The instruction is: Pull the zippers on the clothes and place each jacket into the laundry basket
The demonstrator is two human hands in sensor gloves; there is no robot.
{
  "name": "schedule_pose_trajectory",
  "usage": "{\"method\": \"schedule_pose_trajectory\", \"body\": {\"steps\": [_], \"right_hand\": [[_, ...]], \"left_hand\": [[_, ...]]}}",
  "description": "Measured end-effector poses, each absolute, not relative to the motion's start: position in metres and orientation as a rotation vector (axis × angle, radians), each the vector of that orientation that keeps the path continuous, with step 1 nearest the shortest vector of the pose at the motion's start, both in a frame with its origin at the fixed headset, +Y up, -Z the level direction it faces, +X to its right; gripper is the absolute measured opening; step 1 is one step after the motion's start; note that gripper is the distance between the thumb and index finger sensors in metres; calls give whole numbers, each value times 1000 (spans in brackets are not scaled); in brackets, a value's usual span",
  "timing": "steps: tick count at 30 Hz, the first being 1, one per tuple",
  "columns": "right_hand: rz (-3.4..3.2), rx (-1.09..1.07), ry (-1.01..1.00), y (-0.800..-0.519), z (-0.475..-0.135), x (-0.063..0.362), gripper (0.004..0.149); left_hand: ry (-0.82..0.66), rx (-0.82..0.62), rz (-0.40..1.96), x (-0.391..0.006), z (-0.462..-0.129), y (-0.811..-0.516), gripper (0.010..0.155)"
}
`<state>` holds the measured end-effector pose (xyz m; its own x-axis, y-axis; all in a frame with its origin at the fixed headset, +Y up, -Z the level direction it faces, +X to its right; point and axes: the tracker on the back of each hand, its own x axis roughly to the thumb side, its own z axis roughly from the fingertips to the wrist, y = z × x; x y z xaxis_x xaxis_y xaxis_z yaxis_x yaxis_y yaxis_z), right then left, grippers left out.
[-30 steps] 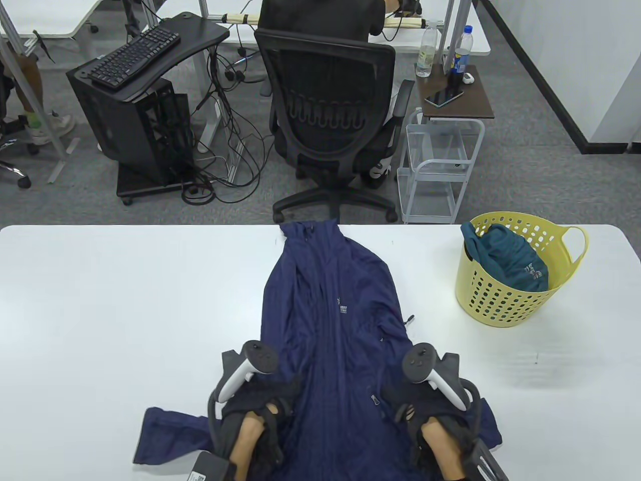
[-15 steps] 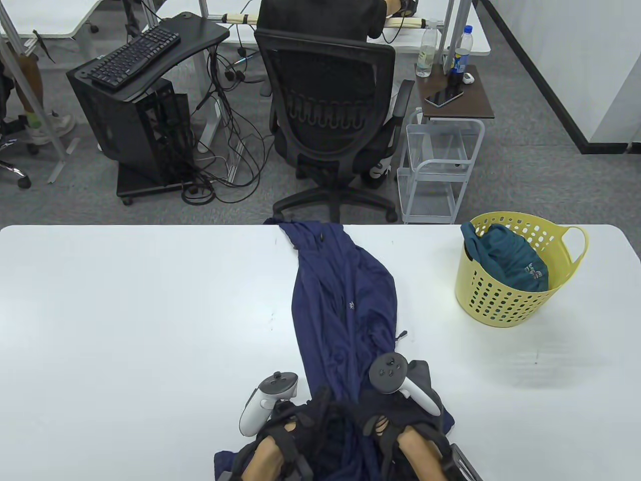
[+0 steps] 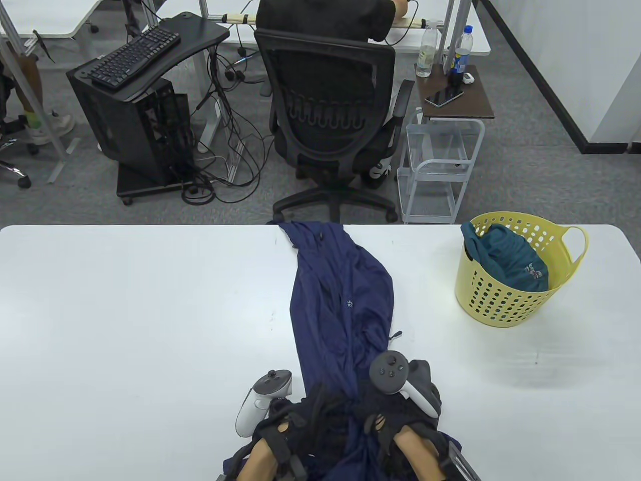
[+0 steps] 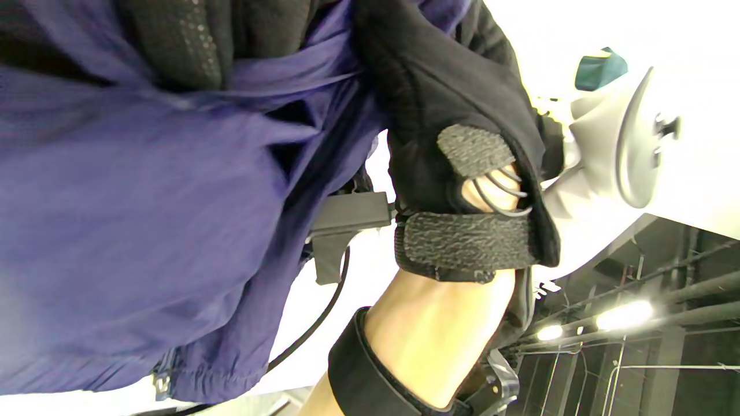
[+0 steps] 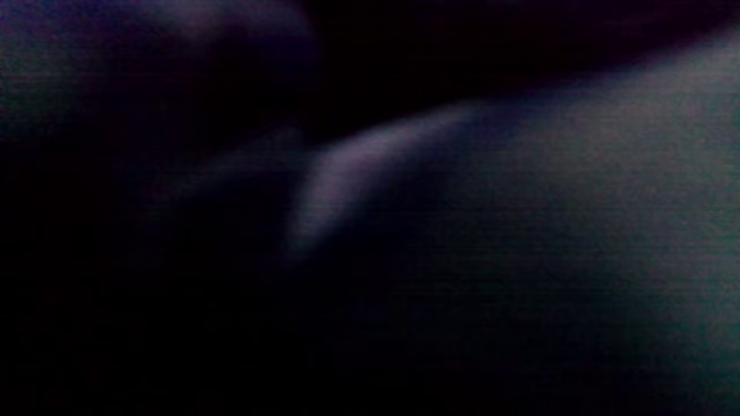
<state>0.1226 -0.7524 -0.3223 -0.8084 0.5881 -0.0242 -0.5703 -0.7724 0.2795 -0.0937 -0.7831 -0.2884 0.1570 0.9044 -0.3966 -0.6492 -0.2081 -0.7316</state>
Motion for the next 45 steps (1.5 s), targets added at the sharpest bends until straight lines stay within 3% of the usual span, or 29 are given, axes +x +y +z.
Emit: {"method": "schedule_pose_trajectory", "body": {"steps": [4, 9, 12, 14, 16, 17, 19, 22, 24, 26, 28, 32, 34, 37, 40, 42, 45], "right_hand": [[2174, 9, 116, -737, -335, 149, 46], [1964, 80, -49, -712, -349, 166, 47], [1976, 172, -162, -685, -347, 167, 46], [1961, 246, -210, -670, -341, 165, 46], [1932, 321, -244, -657, -332, 161, 46], [1923, 361, -264, -651, -326, 156, 45], [1930, 443, -298, -644, -315, 146, 44], [1969, 550, -302, -638, -298, 121, 44], [1979, 642, -270, -637, -288, 106, 43], [1952, 694, -259, -638, -279, 95, 44], [1950, 736, -210, -640, -276, 92, 44], [1937, 834, -29, -644, -277, 99, 59], [1916, 671, -155, -649, -282, 116, 62], [2004, 592, -98, -662, -292, 123, 103], [2171, 699, 159, -680, -298, 105, 126], [2168, 732, 192, -689, -301, 93, 128], [2081, 700, 135, -697, -304, 85, 109]], "left_hand": [[-407, -949, 1452, -98, -288, -771, 85], [-461, -1007, 1422, -91, -284, -772, 83], [-337, -1018, 1166, -95, -282, -769, 81], [-228, -827, 1064, -108, -286, -758, 82], [-104, -517, 1038, -127, -288, -737, 86], [-119, -311, 1038, -138, -287, -719, 88], [-248, -44, 995, -150, -282, -686, 90], [-390, 259, 771, -146, -267, -646, 99], [-477, 314, 652, -136, -263, -641, 107], [-484, 325, 726, -132, -263, -647, 113], [-441, 390, 866, -136, -261, -653, 105], [-407, 440, 868, -145, -264, -663, 82], [-398, 434, 903, -148, -265, -666, 79], [-424, 439, 903, -145, -263, -664, 78], [-493, 445, 879, -133, -257, -659, 77], [-534, 483, 875, -125, -252, -657, 76], [-518, 534, 854, -124, -248, -658, 75]]}}
